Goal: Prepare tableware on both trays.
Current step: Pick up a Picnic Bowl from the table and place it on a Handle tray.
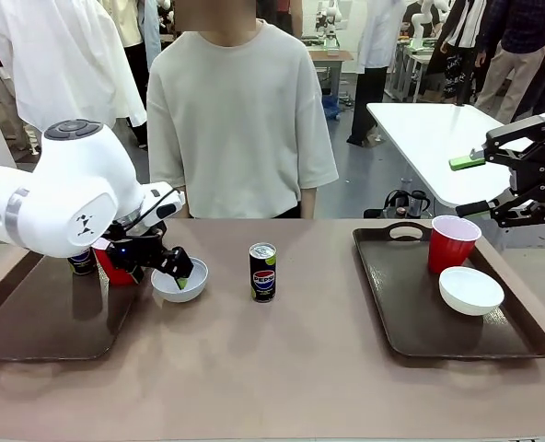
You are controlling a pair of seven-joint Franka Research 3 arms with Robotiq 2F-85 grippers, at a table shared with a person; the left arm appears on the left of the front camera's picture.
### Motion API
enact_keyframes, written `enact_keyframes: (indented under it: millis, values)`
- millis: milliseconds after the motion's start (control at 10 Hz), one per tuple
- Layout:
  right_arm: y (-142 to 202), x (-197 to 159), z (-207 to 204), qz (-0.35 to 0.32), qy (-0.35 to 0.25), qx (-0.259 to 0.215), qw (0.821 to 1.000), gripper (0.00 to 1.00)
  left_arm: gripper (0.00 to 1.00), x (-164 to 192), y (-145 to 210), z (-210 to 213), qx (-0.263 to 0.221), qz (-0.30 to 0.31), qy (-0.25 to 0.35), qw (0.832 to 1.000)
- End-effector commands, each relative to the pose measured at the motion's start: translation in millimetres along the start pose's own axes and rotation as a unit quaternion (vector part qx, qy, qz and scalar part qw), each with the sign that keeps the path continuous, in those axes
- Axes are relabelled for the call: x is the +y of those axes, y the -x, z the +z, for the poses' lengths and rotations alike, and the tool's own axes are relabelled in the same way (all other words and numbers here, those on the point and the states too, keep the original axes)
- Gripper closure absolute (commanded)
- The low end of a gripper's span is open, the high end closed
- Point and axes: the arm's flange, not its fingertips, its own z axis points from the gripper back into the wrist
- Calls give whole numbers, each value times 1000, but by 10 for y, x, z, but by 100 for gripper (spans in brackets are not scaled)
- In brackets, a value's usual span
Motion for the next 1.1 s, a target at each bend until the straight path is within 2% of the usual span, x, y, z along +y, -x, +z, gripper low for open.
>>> enact_keyframes:
  millis: [0,500,600,700,800,900,1000]
  values:
    - [-15,-27,15,8,2,4,1000,24,0,-44,-180,-97,-18,29,-15,999]
    - [-15,-27,15,8,2,4,1000,24,2,24,-281,-238,-18,56,-30,998]
    - [-15,-27,15,8,2,4,1000,24,15,25,-280,-268,-13,55,-25,998]
    - [-15,-27,15,8,2,4,1000,24,20,33,-272,-265,-11,54,-26,998]
    - [-15,-27,15,8,2,4,1000,24,33,28,-274,-272,-10,54,-27,998]
    - [-15,-27,15,8,2,4,1000,24,38,26,-271,-276,-10,55,-28,998]
    - [-15,-27,15,8,2,4,1000,24,51,32,-268,-284,-8,55,-30,998]
